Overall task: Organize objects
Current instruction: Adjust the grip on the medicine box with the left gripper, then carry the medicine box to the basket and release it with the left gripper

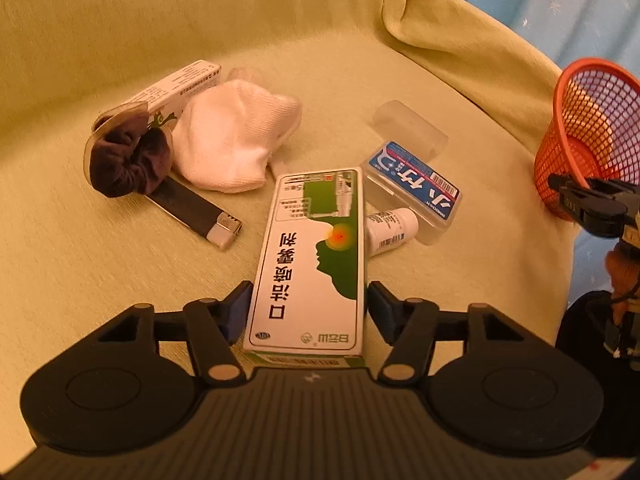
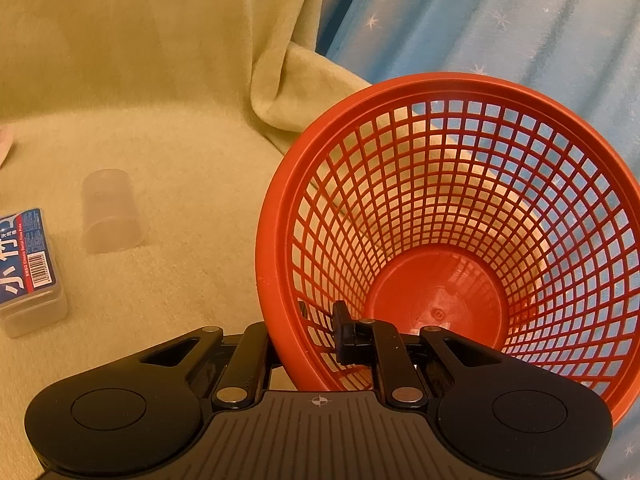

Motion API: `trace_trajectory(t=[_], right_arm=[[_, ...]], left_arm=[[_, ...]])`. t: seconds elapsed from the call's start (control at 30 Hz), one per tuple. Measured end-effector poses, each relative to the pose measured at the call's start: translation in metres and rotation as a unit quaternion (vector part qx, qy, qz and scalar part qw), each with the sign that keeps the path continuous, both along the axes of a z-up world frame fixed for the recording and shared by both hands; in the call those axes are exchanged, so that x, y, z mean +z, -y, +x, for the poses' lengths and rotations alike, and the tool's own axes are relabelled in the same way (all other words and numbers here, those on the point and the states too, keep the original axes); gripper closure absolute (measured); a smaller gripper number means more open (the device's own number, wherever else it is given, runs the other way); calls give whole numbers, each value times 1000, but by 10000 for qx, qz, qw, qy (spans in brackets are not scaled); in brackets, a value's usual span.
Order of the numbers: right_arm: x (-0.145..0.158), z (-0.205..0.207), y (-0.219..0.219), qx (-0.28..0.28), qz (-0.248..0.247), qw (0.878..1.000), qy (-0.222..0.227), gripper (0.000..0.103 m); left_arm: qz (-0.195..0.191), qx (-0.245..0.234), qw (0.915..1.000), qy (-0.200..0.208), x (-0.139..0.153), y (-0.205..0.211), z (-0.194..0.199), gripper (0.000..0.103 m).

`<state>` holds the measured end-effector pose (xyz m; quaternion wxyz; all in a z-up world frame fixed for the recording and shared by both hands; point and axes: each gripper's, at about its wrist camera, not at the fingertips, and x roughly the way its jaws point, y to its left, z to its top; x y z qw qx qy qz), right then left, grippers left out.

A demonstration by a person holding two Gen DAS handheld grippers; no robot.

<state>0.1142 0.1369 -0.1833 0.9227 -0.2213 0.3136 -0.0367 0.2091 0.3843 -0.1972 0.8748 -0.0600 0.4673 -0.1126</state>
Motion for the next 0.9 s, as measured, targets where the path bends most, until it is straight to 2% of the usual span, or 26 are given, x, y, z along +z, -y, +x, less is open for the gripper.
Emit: trace_trajectory(t=[0.07,0.13,0.2,0.23,0.27,0.33,0.47,0.7,0.77,0.9], right_arm=[[0,0,0,-1,-3,10000,-1,94],[0,-2,0,3,-12,10000,-1,93],[0,-2,0,4,-11,10000,0,93],[0,-2,0,4,-12,10000,-1,93],[0,-2,0,5,-14,10000,-3,93],[0,-3,0,6,-9,10000,-2,93],[1,-6,1,7,11,10000,3,93],[1,-5,0,9,11,10000,1,93],[1,-6,0,11,15,10000,1,93],[2,-3,-1,10,50,10000,4,93]], left_arm=[[336,-157,9993,92,2,6,-4,48],[1101,-476,9923,300,5,16,-11,49],[2172,-1001,9690,616,3,32,-23,49],[2430,-1182,9602,709,2,36,-28,49],[2414,-1221,9599,733,2,35,-30,49],[2184,-1121,9671,672,3,29,-31,49],[2033,-994,9713,726,10,27,-32,50],[1829,-985,9737,931,33,31,-29,52],[1786,-972,9750,898,32,31,-27,52],[1495,-761,9833,699,24,23,-26,52]])
